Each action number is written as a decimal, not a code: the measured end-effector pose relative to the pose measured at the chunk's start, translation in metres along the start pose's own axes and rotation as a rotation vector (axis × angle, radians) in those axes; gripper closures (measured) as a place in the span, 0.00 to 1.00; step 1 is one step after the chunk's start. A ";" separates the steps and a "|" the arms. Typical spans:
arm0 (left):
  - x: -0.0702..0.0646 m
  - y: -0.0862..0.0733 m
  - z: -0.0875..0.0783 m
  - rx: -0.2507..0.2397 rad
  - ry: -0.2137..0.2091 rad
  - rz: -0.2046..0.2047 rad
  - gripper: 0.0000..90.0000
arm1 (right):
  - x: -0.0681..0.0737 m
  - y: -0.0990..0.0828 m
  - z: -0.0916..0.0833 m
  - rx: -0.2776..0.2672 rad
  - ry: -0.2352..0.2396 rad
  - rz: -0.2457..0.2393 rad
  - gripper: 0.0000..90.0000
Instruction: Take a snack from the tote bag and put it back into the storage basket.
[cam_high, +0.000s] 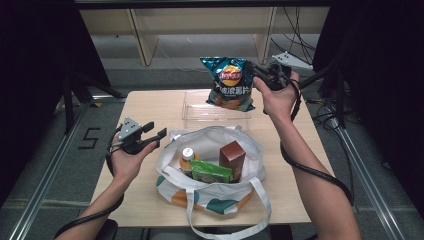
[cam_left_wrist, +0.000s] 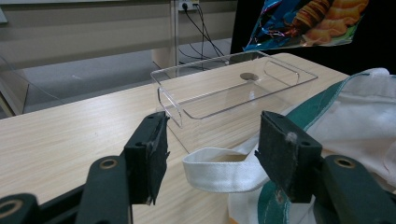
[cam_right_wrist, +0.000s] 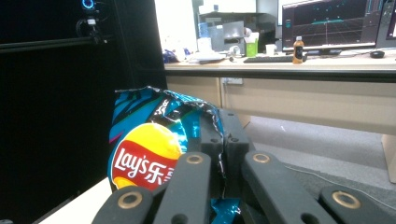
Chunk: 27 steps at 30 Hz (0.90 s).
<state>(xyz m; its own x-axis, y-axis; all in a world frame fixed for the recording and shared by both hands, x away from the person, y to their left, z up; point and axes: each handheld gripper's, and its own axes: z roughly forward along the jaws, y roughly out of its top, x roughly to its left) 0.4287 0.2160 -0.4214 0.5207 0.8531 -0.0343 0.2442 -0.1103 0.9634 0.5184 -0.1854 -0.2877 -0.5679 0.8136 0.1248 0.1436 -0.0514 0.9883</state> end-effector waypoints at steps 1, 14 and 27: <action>0.000 0.000 0.000 -0.001 0.000 -0.002 0.47 | 0.000 0.000 0.001 0.002 -0.002 0.012 1.00; 0.000 -0.001 0.001 -0.001 0.002 0.002 0.46 | -0.008 -0.005 0.016 0.018 -0.019 0.028 1.00; 0.000 -0.001 0.002 0.000 -0.002 0.000 0.46 | -0.014 -0.006 0.033 0.037 -0.050 0.039 1.00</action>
<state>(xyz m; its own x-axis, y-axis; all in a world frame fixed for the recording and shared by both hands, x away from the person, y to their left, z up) 0.4301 0.2154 -0.4230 0.5219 0.8523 -0.0352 0.2445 -0.1099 0.9634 0.5527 -0.1773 -0.2985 -0.5200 0.8394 0.1578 0.1952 -0.0631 0.9787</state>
